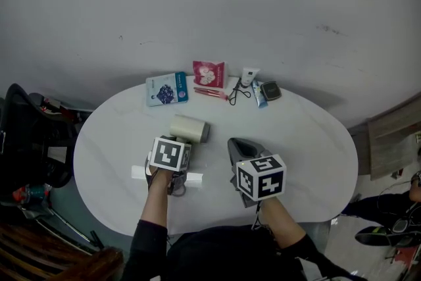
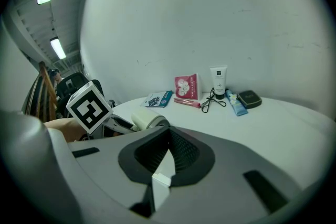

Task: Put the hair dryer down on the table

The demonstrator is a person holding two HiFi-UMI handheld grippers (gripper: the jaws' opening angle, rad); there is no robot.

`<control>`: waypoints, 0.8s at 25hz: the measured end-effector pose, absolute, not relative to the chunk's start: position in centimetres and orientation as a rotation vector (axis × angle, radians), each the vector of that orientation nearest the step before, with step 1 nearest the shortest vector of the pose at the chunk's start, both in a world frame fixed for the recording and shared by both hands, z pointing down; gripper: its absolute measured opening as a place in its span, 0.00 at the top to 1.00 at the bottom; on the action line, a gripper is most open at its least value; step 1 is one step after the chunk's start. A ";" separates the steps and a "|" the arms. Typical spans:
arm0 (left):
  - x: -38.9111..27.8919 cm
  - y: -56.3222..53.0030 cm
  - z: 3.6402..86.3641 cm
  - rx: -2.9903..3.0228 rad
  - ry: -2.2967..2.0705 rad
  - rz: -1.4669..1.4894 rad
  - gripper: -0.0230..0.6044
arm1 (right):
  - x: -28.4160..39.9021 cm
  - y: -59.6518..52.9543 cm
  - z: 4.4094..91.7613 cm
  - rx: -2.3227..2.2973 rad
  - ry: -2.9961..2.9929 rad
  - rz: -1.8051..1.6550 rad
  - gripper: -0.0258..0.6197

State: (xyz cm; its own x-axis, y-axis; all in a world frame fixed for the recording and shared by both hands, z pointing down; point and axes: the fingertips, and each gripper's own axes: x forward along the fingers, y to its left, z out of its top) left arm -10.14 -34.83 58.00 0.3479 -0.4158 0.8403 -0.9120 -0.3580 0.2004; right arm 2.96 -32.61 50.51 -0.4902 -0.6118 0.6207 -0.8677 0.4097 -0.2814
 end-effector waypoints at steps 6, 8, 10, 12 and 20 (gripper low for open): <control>-10.7 -34.5 58.1 1.904 -1.173 0.941 0.66 | 2.7 -32.8 50.1 1.259 -2.255 0.802 0.96; -10.8 -34.4 58.0 1.900 -1.180 0.945 0.65 | 2.7 -32.8 50.0 1.257 -2.256 0.798 0.96; -10.8 -34.4 57.8 1.897 -1.183 0.920 0.64 | 2.7 -32.7 50.0 1.255 -2.257 0.794 0.96; -10.7 -34.6 57.4 1.915 -1.193 0.887 0.62 | 2.6 -32.7 49.9 1.253 -2.259 0.789 0.96; -11.9 -33.9 55.7 1.911 -1.256 0.836 0.61 | 2.1 -32.3 49.7 1.234 -2.267 0.772 0.96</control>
